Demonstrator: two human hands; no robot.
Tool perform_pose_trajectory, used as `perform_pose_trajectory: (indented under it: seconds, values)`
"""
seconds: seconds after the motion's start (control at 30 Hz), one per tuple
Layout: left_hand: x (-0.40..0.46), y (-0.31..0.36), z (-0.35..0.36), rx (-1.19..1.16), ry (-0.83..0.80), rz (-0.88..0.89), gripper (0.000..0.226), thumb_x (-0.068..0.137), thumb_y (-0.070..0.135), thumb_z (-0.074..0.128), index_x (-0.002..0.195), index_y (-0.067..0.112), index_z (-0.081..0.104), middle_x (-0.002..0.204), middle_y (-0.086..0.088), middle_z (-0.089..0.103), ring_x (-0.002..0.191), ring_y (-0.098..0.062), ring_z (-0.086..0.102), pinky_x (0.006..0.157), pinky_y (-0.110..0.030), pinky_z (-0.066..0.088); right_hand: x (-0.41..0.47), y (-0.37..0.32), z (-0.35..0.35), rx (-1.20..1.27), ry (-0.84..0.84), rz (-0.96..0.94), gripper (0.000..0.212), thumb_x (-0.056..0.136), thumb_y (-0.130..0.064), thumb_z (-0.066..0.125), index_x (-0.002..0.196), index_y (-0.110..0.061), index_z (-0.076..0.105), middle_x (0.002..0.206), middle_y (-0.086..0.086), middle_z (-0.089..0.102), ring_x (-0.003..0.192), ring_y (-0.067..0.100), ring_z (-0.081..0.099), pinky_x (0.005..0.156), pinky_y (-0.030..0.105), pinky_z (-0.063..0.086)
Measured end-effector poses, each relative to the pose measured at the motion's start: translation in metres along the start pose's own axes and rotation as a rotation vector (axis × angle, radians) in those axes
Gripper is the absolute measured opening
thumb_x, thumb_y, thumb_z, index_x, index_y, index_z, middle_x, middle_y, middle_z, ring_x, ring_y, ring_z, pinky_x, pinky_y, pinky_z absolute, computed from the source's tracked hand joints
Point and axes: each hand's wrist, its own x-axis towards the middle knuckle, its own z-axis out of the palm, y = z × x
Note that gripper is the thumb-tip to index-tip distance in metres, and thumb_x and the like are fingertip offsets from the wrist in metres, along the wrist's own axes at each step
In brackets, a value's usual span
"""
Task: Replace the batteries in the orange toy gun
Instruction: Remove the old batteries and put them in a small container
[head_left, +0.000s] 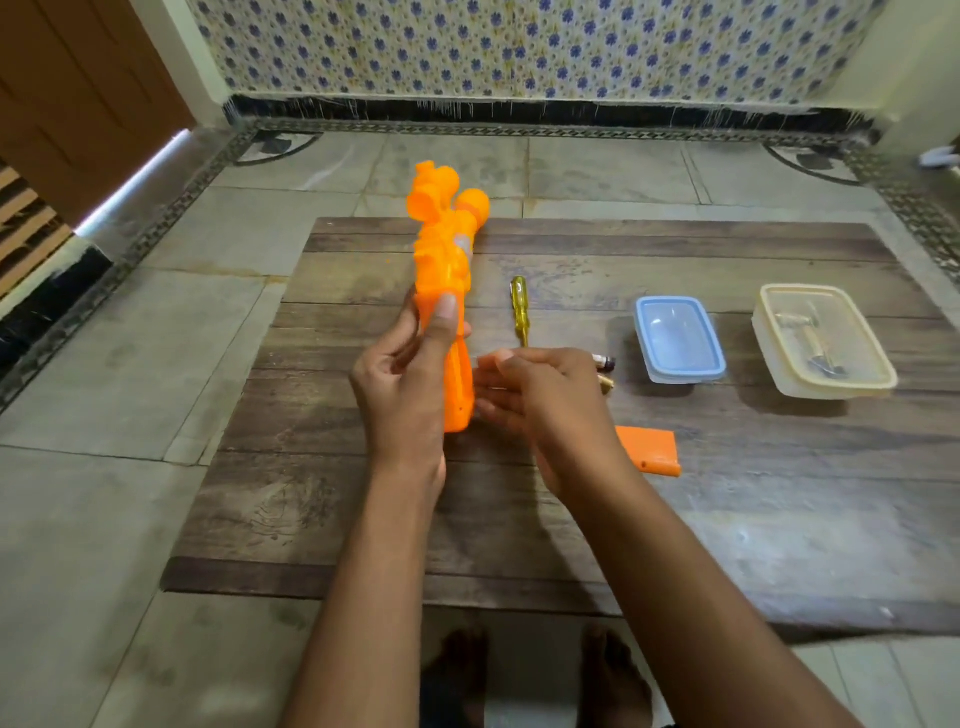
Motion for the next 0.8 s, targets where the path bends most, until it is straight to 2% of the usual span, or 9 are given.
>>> perform_pose_trajectory:
  seconds: [0.07,0.13,0.23,0.33,0.4,0.47,0.6,0.7,0.8]
  values:
    - [-0.005,-0.002,0.006,0.1,0.004,0.086,0.04,0.089,0.027,0.079,0.126,0.011,0.073,0.117,-0.005,0.076,0.101,-0.008,0.07,0.092,-0.041,0.06,-0.001,-0.002,0.001,0.123,-0.057,0.098,0.025,0.105,-0.005,0.047,0.1,0.007,0.069,0.093,0.023,0.071,0.079,0.027,0.07,0.071,0.031,0.06]
    - [-0.008,-0.005,0.01,0.259,0.002,0.183,0.049,0.085,0.031,0.083,0.13,0.016,0.071,0.112,0.004,0.077,0.088,0.003,0.068,0.078,-0.026,0.057,-0.002,-0.001,0.002,0.223,-0.099,0.181,0.026,0.103,-0.005,0.046,0.106,0.008,0.07,0.089,0.018,0.073,0.074,0.023,0.069,0.069,0.031,0.059]
    - [-0.011,-0.01,0.008,0.547,0.003,0.314,0.052,0.08,0.045,0.083,0.128,0.028,0.072,0.085,0.003,0.076,0.067,0.001,0.058,0.065,-0.029,0.054,-0.001,0.001,0.001,0.348,-0.14,0.285,0.031,0.104,-0.008,0.044,0.089,-0.001,0.07,0.073,0.009,0.075,0.061,0.016,0.071,0.063,0.03,0.059]
    - [-0.014,-0.011,0.01,0.702,0.0,0.41,0.051,0.079,0.046,0.082,0.126,0.029,0.072,0.085,-0.002,0.07,0.077,-0.015,0.065,0.072,-0.036,0.054,-0.001,-0.002,0.003,0.486,-0.08,0.362,0.028,0.107,-0.013,0.046,0.098,-0.001,0.07,0.087,0.014,0.077,0.078,0.024,0.074,0.067,0.034,0.062]
    - [-0.015,-0.011,0.012,0.72,-0.001,0.429,0.052,0.08,0.046,0.08,0.128,0.029,0.071,0.087,-0.003,0.069,0.083,-0.021,0.066,0.076,-0.039,0.055,0.001,0.0,0.003,0.539,-0.064,0.397,0.029,0.106,-0.013,0.047,0.121,0.005,0.066,0.112,0.023,0.074,0.105,0.035,0.073,0.077,0.037,0.062]
    - [-0.014,-0.012,0.011,0.711,0.009,0.434,0.052,0.081,0.047,0.079,0.13,0.03,0.07,0.089,-0.002,0.069,0.085,-0.022,0.067,0.079,-0.041,0.055,0.003,0.002,0.002,0.571,-0.074,0.421,0.031,0.103,-0.007,0.047,0.127,0.006,0.063,0.116,0.024,0.07,0.118,0.041,0.067,0.087,0.043,0.059]
    - [-0.013,-0.013,0.008,0.686,0.02,0.437,0.052,0.082,0.045,0.08,0.131,0.031,0.069,0.089,-0.002,0.067,0.083,-0.016,0.065,0.076,-0.031,0.054,0.006,0.002,-0.004,0.624,-0.119,0.456,0.024,0.103,-0.004,0.044,0.11,0.005,0.066,0.091,0.022,0.074,0.073,0.03,0.075,0.065,0.036,0.065]
    - [-0.01,-0.012,0.008,0.592,0.049,0.409,0.049,0.086,0.043,0.078,0.132,0.028,0.069,0.083,-0.003,0.071,0.066,-0.002,0.054,0.064,-0.021,0.045,0.008,0.002,-0.005,0.646,-0.125,0.436,0.028,0.1,-0.002,0.045,0.122,0.003,0.062,0.112,0.028,0.066,0.091,0.036,0.072,0.072,0.04,0.065]
    - [-0.009,-0.008,0.009,0.467,0.057,0.382,0.047,0.091,0.038,0.075,0.134,0.02,0.067,0.097,0.019,0.074,0.078,0.004,0.064,0.074,-0.025,0.054,0.01,0.003,-0.006,0.65,-0.145,0.407,0.02,0.097,0.003,0.045,0.11,0.003,0.061,0.098,0.023,0.066,0.083,0.029,0.069,0.083,0.04,0.062]
